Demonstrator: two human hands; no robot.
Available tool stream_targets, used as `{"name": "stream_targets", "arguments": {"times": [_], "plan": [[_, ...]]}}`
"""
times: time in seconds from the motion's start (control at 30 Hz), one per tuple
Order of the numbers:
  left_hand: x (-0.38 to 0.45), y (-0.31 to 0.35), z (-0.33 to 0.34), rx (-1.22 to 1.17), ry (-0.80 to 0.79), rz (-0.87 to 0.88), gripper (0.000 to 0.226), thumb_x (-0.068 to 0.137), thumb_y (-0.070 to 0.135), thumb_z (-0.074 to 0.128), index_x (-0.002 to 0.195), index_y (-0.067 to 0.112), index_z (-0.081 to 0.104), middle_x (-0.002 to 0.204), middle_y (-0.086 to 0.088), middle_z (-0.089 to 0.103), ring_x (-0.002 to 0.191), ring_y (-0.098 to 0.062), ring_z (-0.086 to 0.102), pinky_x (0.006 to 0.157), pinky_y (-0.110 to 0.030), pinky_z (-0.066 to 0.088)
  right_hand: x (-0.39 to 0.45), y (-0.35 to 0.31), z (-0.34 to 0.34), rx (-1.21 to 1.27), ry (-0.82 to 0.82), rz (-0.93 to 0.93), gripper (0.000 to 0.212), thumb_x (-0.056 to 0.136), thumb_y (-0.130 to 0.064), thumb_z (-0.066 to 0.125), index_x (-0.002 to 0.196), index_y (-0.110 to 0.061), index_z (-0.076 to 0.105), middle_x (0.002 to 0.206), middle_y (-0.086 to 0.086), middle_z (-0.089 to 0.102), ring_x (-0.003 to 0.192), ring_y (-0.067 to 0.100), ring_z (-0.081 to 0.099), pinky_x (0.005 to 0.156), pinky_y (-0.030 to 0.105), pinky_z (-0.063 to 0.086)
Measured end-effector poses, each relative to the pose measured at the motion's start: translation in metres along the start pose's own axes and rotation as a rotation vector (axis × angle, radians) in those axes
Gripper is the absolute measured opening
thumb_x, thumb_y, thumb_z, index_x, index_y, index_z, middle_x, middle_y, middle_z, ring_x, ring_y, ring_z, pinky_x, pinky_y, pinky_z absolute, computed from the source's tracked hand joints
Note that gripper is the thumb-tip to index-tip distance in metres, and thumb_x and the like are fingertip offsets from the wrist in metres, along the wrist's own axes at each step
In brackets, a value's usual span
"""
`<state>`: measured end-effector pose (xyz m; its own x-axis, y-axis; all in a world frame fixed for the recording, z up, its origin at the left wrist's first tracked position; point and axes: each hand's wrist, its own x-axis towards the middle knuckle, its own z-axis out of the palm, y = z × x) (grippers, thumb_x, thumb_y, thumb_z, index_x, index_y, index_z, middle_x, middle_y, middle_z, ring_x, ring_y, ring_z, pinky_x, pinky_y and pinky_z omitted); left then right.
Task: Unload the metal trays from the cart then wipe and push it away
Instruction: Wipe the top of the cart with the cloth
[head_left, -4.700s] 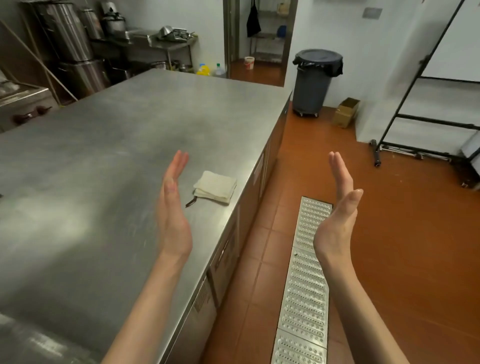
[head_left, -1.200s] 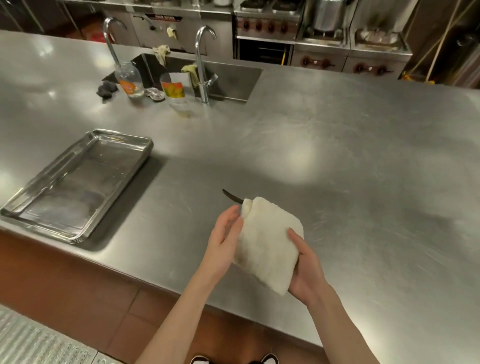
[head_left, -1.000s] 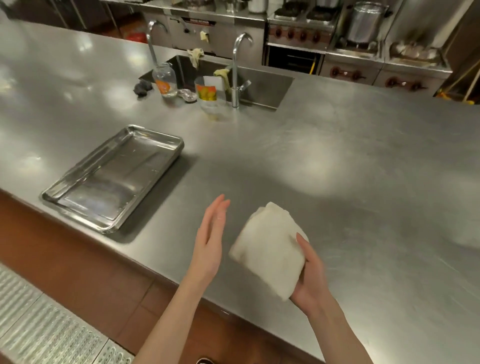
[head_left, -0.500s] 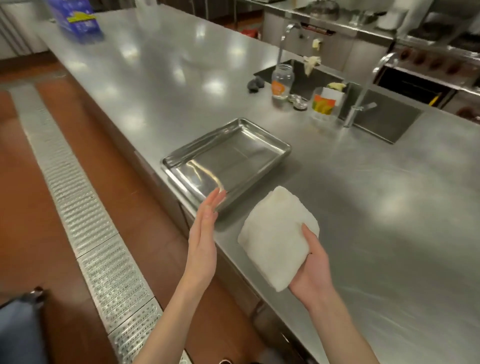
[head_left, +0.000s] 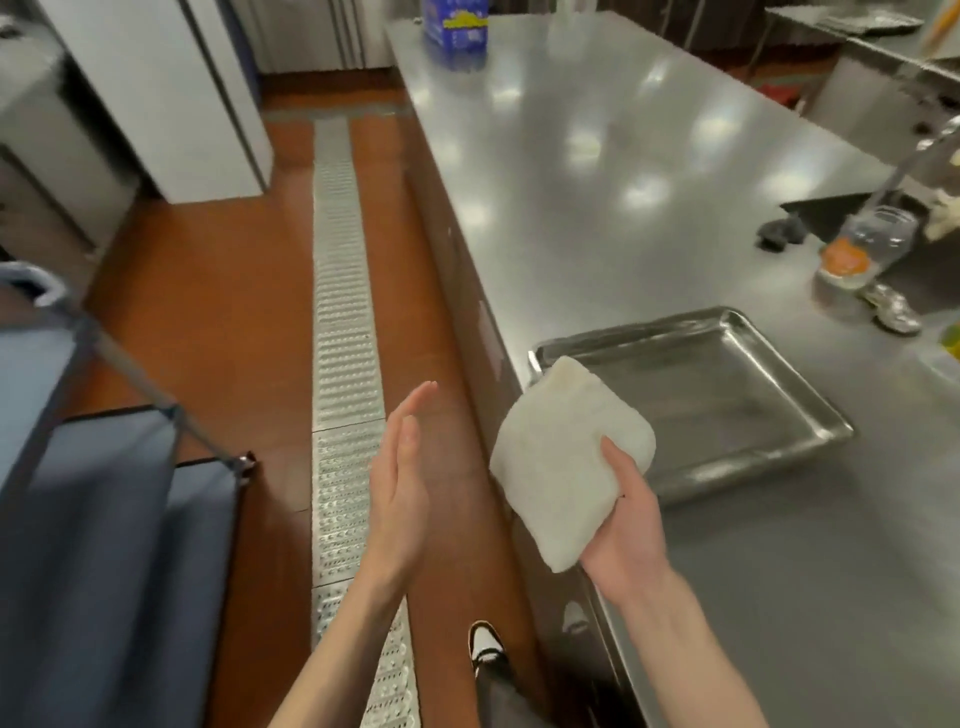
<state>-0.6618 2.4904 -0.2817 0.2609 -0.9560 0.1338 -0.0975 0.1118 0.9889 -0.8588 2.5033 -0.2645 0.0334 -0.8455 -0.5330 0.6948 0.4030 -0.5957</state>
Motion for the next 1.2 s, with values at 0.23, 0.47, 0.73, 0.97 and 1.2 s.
{"name": "stream_targets", "arguments": {"times": [0.23,0.47,0.73,0.97,1.2], "plan": [[0.062,-0.035,-0.055,0.06,0.215,-0.104,0.046,0.108,0.043,0.039,0.144,0.023,0.06,0.141,0.011,0.066,0.136,-0.008,0.059,0.12,-0.046,0.044,0.081,0.024,0.086,-0.23,-0.176,0.291,0.032,0.102,-0.025,0.056,0.126,-0.008,0.069,0.121,0.018,0.076,0.103,0.032,0.077,0.098,0.05,0.055],[0.095,-0.058,-0.096,-0.034,0.275,-0.422,0.043,0.109,0.054,0.045,0.116,0.024,0.075,0.114,0.005,0.079,0.115,-0.021,0.073,0.102,-0.048,0.057,0.143,0.06,0.158,-0.503,-0.434,0.542,0.047,0.093,-0.028,0.061,0.132,-0.004,0.068,0.129,0.021,0.072,0.12,0.038,0.07,0.106,0.053,0.051],[0.106,-0.059,-0.167,0.0,0.611,-0.41,0.023,0.106,0.04,0.06,0.105,0.02,0.072,0.1,0.007,0.079,0.092,-0.006,0.073,0.078,-0.023,0.055,0.183,0.117,0.239,-0.695,-0.627,0.64,0.05,0.087,-0.029,0.066,0.133,-0.007,0.068,0.127,0.019,0.074,0.117,0.036,0.071,0.1,0.051,0.055],[0.123,-0.063,-0.243,0.031,0.832,-0.322,0.013,0.105,0.027,0.065,0.116,0.024,0.07,0.107,0.01,0.077,0.098,-0.001,0.071,0.08,-0.014,0.053,0.205,0.185,0.32,-0.818,-0.731,0.693,0.042,0.099,-0.032,0.058,0.133,-0.01,0.068,0.124,0.016,0.075,0.113,0.034,0.074,0.094,0.049,0.058],[0.147,-0.07,-0.337,0.004,0.977,-0.307,0.018,0.103,0.029,0.067,0.121,0.029,0.069,0.113,0.01,0.077,0.105,-0.007,0.073,0.087,-0.025,0.058,0.219,0.26,0.403,-0.89,-0.792,0.767,0.05,0.096,-0.037,0.061,0.137,-0.009,0.066,0.128,0.021,0.072,0.119,0.041,0.07,0.109,0.064,0.047]]}}
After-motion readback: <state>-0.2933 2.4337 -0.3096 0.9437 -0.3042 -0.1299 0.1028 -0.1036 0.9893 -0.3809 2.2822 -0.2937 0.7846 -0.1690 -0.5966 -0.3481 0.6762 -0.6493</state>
